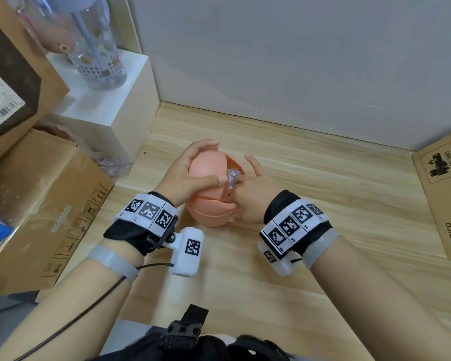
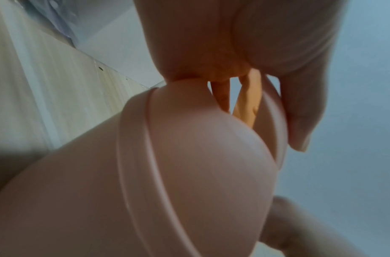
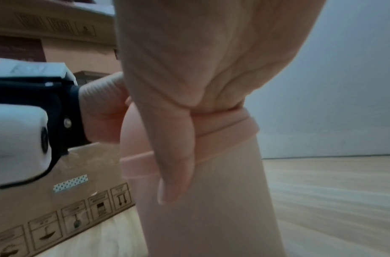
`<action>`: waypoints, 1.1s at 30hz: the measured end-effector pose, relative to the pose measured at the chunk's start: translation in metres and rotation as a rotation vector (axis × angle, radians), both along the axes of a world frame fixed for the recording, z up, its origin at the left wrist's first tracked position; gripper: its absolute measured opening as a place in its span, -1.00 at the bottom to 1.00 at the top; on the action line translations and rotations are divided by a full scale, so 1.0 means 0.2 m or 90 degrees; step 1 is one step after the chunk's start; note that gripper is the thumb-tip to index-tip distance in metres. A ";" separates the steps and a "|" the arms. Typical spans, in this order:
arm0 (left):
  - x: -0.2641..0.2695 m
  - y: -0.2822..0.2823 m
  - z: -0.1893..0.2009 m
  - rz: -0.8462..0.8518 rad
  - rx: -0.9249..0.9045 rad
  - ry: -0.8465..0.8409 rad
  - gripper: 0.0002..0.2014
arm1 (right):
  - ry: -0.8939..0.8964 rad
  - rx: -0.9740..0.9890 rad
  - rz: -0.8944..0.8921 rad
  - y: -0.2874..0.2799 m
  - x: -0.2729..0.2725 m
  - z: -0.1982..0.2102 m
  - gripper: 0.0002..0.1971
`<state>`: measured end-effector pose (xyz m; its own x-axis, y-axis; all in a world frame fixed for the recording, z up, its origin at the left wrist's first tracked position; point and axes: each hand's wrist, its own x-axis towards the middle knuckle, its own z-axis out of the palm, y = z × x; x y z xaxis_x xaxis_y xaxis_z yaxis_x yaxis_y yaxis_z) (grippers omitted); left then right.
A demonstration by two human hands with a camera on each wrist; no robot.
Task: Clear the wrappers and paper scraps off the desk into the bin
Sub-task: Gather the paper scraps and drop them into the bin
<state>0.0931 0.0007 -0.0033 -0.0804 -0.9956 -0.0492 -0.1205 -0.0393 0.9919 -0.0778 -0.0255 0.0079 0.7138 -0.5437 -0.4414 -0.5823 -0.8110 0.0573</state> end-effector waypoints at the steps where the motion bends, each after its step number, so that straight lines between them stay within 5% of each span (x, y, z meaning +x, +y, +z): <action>1: 0.00 0.00 0.00 0.004 0.001 -0.006 -0.35 | -0.051 0.002 -0.005 0.00 -0.03 0.01 -0.60; 7: 0.01 0.00 -0.01 0.026 0.019 -0.026 -0.36 | -0.388 0.027 -0.070 0.01 -0.17 0.03 -0.72; 13: 0.03 0.00 0.00 0.034 0.023 -0.041 -0.31 | -0.312 -0.041 -0.048 0.03 -0.14 -0.05 -0.82; 18: 0.06 0.01 0.02 0.046 0.014 -0.089 -0.38 | -0.455 -0.030 -0.063 0.11 -0.04 -0.16 -0.63; 22: 0.14 0.05 0.05 0.110 0.004 -0.159 -0.41 | -0.531 0.036 -0.126 0.19 0.11 -0.20 -0.87; 25: 0.22 0.07 0.05 0.156 0.004 -0.181 -0.42 | -0.607 0.045 -0.173 0.23 0.20 -0.22 -0.77; 33: 0.25 0.10 0.01 0.206 -0.002 -0.182 -0.58 | -0.371 0.066 -0.137 0.22 0.27 -0.16 -0.74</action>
